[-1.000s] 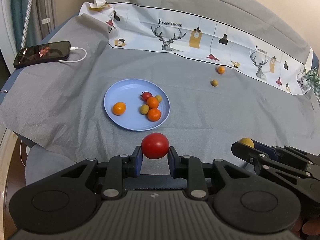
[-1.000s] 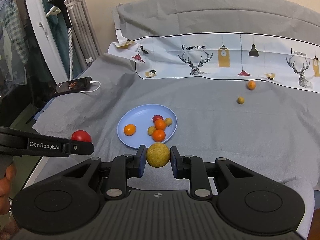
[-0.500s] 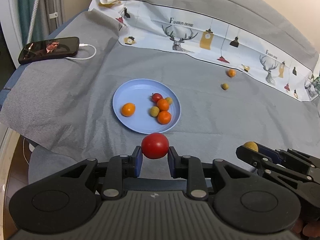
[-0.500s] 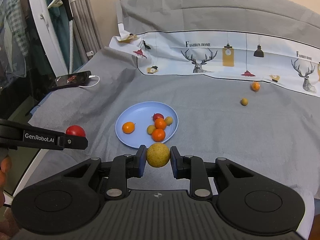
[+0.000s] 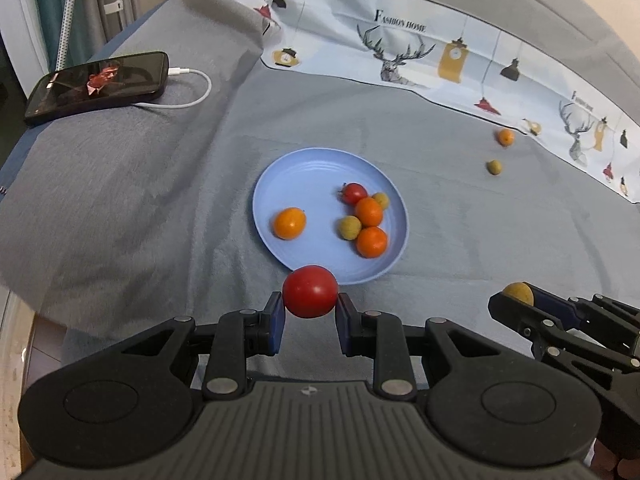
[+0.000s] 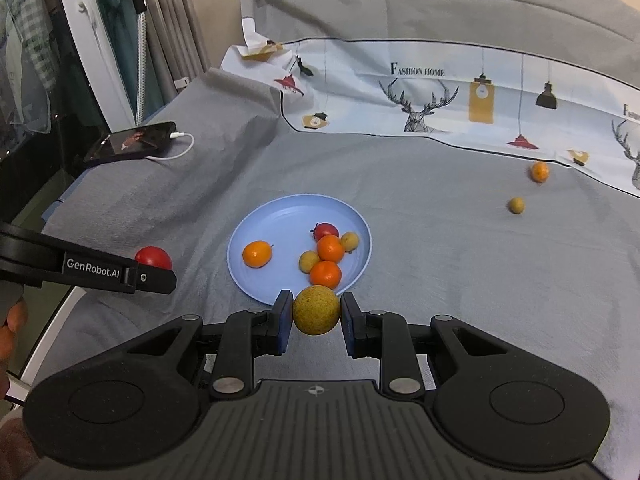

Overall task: Organize fruits
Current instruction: 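Carry the tomato and yellow fruit over the blue plate with both tools, then open both tools to release the tomato and yellow fruit onto the plate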

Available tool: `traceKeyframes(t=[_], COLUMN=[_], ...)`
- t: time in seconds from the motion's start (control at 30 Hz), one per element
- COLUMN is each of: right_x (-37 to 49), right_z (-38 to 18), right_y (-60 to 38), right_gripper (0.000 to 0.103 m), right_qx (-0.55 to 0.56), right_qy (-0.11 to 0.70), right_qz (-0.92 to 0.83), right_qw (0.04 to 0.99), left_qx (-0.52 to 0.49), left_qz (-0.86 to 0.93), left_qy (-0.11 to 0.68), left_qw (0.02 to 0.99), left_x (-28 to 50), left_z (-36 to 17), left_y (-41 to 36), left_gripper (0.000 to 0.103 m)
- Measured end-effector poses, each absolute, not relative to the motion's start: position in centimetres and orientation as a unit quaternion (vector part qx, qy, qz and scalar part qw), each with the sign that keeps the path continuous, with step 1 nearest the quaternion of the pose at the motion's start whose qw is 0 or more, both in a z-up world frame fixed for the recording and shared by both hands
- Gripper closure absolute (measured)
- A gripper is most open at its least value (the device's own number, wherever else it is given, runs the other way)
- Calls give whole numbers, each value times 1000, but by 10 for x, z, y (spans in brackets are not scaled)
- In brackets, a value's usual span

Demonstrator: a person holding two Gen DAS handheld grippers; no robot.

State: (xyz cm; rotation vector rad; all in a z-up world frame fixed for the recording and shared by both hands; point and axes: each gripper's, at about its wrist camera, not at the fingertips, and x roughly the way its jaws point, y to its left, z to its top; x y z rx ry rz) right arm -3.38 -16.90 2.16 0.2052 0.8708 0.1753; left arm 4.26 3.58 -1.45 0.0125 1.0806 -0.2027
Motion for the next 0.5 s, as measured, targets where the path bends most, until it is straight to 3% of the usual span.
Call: traceKeyframes(t=[0.5], right_x=[55], right_z=[-37], right_y=[-153], right_gripper=[76], right_qx=[83], right_qy=[443], right_qz=[110], right_qw=[886], left_qx=[33], left_qz=[-88], left_qy=[555], left_qw=[827], left_x=[144], left_z=[-72], left_y=[14], left_gripper=[73])
